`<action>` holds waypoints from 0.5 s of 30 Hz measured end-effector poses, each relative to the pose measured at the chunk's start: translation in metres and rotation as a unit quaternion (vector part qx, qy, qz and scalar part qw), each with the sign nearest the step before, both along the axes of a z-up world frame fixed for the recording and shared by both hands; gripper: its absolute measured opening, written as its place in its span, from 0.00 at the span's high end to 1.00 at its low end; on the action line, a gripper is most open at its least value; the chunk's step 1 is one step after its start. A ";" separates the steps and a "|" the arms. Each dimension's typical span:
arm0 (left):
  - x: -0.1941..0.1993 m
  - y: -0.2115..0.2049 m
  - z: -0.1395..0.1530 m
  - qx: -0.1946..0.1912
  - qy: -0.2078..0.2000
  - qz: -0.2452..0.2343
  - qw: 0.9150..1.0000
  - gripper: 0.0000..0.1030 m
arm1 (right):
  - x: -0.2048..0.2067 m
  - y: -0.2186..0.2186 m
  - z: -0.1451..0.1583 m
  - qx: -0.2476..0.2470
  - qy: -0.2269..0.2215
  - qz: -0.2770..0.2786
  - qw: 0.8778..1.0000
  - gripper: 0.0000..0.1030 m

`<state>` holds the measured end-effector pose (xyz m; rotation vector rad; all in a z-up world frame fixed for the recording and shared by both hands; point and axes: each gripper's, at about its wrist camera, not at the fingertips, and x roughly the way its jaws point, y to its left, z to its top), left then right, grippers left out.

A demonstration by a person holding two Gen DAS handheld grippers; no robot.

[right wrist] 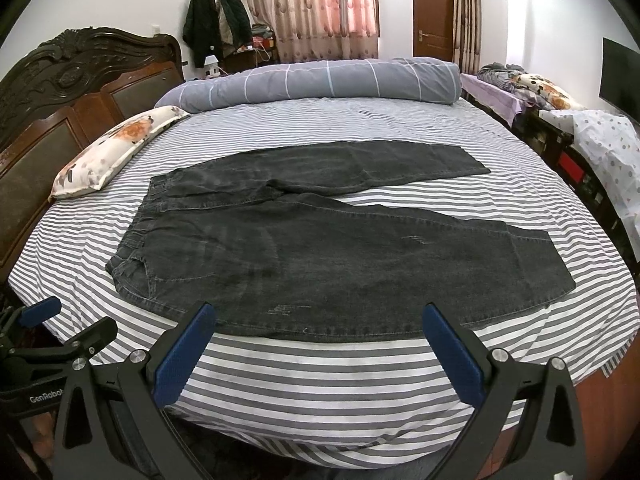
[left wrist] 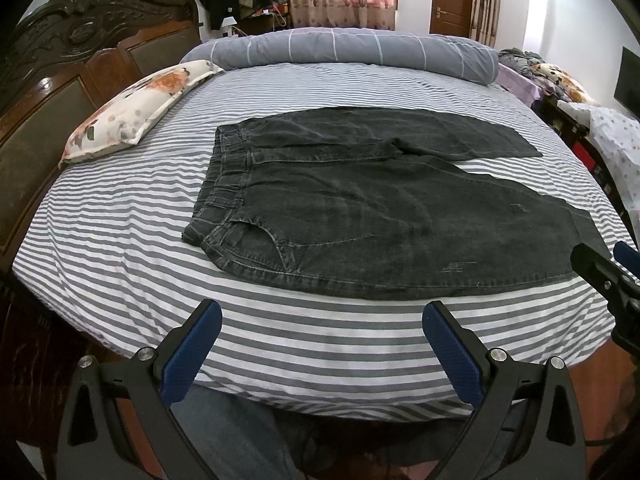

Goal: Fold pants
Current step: 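Grasp the jeans waistband with the left tool while the right tool grasps the hem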

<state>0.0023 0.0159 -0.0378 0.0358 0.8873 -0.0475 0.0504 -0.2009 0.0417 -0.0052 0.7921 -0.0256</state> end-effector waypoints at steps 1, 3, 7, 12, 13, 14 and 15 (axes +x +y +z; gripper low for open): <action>0.000 0.000 0.000 0.001 -0.001 0.001 1.000 0.03 | 0.000 0.001 0.000 0.000 0.000 0.001 1.000 0.00; -0.001 0.000 0.002 0.002 -0.003 0.001 1.000 0.03 | 0.000 0.000 -0.001 -0.002 0.001 0.002 1.000 0.00; 0.001 0.002 0.002 -0.012 0.003 0.000 1.000 0.03 | 0.001 -0.002 -0.001 -0.004 0.007 0.002 1.000 0.00; 0.015 0.008 -0.001 -0.039 0.015 0.003 0.999 0.03 | 0.009 -0.004 -0.006 -0.001 0.019 0.002 1.000 0.00; 0.018 0.010 -0.001 -0.047 0.018 0.000 0.999 0.03 | 0.011 -0.006 -0.008 -0.001 0.020 0.002 1.000 0.00; 0.022 0.011 -0.001 -0.056 0.020 -0.003 0.998 0.03 | 0.013 -0.006 -0.009 -0.001 0.021 0.003 1.000 0.00; 0.026 0.014 -0.001 -0.068 0.024 -0.008 0.997 0.03 | 0.016 -0.007 -0.010 -0.002 0.023 0.002 1.000 0.00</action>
